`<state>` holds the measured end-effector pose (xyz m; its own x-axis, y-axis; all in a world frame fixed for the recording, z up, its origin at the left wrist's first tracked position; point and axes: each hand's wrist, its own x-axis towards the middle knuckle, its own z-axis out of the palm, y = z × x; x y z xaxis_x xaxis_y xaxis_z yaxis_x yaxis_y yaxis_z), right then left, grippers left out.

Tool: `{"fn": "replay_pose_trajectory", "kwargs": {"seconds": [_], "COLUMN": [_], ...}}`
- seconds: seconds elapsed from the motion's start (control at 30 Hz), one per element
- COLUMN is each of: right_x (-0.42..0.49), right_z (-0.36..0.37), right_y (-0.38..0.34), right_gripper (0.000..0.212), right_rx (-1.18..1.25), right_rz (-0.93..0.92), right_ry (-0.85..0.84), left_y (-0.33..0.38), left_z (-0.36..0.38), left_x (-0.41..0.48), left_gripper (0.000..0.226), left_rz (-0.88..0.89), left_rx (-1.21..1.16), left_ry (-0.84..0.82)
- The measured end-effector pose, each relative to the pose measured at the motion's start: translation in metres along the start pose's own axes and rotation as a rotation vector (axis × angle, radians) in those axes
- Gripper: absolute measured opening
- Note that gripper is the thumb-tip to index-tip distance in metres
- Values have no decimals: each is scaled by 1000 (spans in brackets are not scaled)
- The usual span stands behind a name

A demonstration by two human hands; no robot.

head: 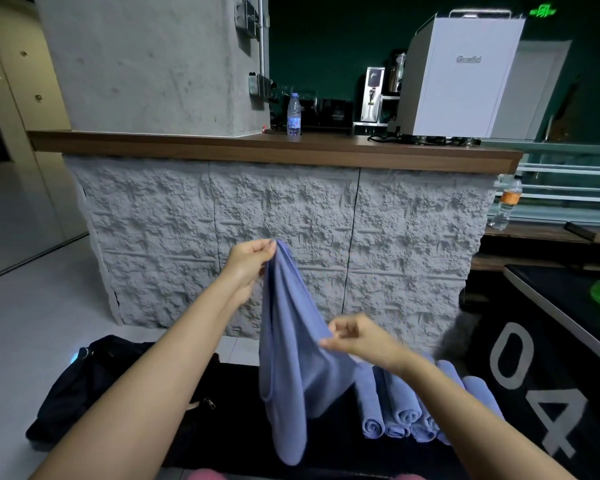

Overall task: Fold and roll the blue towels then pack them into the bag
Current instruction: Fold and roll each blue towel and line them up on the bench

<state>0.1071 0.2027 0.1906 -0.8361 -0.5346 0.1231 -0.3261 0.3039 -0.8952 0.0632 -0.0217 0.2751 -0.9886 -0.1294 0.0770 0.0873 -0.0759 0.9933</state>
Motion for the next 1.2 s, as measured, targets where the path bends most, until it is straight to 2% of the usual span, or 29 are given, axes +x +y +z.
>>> {"fn": "replay_pose_trajectory", "kwargs": {"seconds": [0.07,0.13,0.17,0.23,0.3,0.37,0.43,0.5,0.6,0.67,0.77,0.8,0.87,0.93,1.0,1.07,1.13,1.2], "right_x": [-9,-16,-17,-22,-24,-22,-18,-11,-1,6,13,15,15,13,8,8,18,32], "right_z": [9,16,15,6,-10,-31,-51,-61,-71,-75,-85,-86,-87,-87,-89,-85,-75,-58], "right_y": [24,44,51,60,69,80,78,67,48,38,34,35,36,33,26,21,22,19], "right_gripper": [37,38,35,38,53,51,47,46,16,4,22,22,6,12,15,19,27,30], "right_rx": [-248,-631,-820,-965,-989,-932,-839,-718,-440,-333,-372,-461,-530,-361,9,308,355,321], "right_rz": [17,73,93,92,-14,-111,-67,-38,41,54,61,91,108,91,98,194,292,313], "right_ry": [-134,-269,-278,-221,-68,136,297,437,587,656,668,636,623,611,513,449,557,686], "left_y": [3,4,4,1,-5,-13,-25,-40,-56,-61,-68,-71,-77,-77,-75,-75,-80,-83], "left_z": [-7,-17,-22,-36,-54,-75,-92,-102,-109,-109,-111,-112,-115,-120,-126,-126,-114,-89], "left_x": [11,21,26,34,40,44,45,43,40,37,31,30,27,25,24,23,22,21], "left_gripper": [13,12,13,20,26,24,19,23,29,24,11,13,15,11,13,12,10,11], "left_rz": [-4,7,17,32,35,25,1,-36,-89,-104,-79,-76,-78,-75,-77,-118,-179,-188], "left_rx": [-30,-55,-47,3,40,74,113,152,135,81,11,23,38,-27,-139,-144,-68,-22], "left_ry": [39,68,81,123,180,209,216,222,235,232,204,178,135,123,107,109,155,199]}}
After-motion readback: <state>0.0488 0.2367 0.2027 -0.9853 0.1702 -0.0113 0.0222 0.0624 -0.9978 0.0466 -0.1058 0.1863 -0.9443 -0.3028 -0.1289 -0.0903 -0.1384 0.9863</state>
